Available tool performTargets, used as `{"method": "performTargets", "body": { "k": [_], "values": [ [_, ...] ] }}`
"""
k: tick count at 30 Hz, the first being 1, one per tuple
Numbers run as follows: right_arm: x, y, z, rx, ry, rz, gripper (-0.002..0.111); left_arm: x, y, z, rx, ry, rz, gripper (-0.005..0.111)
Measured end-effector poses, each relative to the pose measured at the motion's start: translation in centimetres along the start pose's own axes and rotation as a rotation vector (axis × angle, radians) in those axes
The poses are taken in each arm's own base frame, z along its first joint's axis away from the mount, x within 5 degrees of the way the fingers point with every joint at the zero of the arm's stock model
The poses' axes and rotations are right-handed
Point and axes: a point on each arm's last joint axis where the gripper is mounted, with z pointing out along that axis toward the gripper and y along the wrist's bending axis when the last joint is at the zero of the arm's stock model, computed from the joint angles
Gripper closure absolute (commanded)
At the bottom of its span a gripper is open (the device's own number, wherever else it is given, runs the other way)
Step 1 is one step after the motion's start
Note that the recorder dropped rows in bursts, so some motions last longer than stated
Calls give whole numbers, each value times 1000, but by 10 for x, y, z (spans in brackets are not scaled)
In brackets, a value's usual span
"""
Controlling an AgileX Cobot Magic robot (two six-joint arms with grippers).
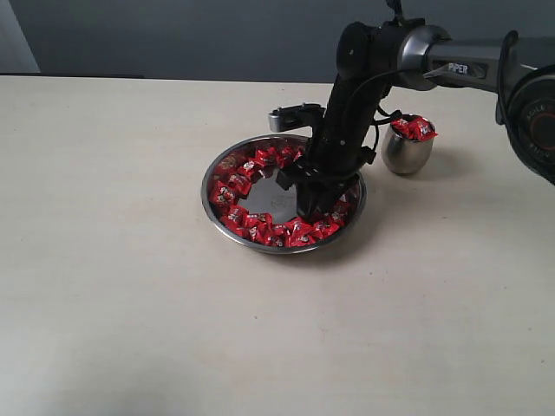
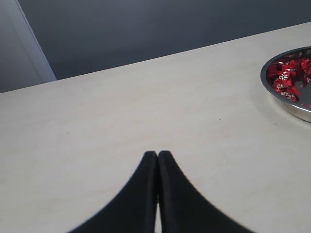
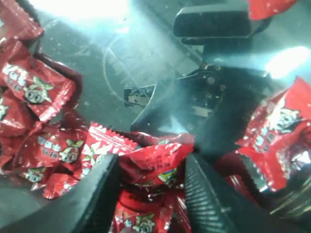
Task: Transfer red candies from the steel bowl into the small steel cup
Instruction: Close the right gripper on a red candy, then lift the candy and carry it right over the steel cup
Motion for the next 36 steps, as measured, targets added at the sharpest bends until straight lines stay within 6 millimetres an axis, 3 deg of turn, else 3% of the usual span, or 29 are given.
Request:
{"method": "performTargets", "body": {
  "k": [5, 10, 17, 27, 33, 36],
  "values": [
    [1, 0, 0, -3, 1, -3, 72, 0, 0, 0, 0, 0, 0, 106],
    [1, 0, 0, -3, 1, -25, 108, 0, 0, 0, 0, 0, 0, 106],
    [0, 4, -8, -12, -23, -58, 108, 0, 0, 0, 0, 0, 0, 106],
    [0, 5, -60, 201, -154, -110, 108, 0, 0, 0, 0, 0, 0, 106],
    [-1, -10, -78, 395, -215, -94, 108, 0, 0, 0, 0, 0, 0, 106],
    [8, -39, -91, 397, -254, -11, 108, 0, 0, 0, 0, 0, 0, 106]
  ]
}}
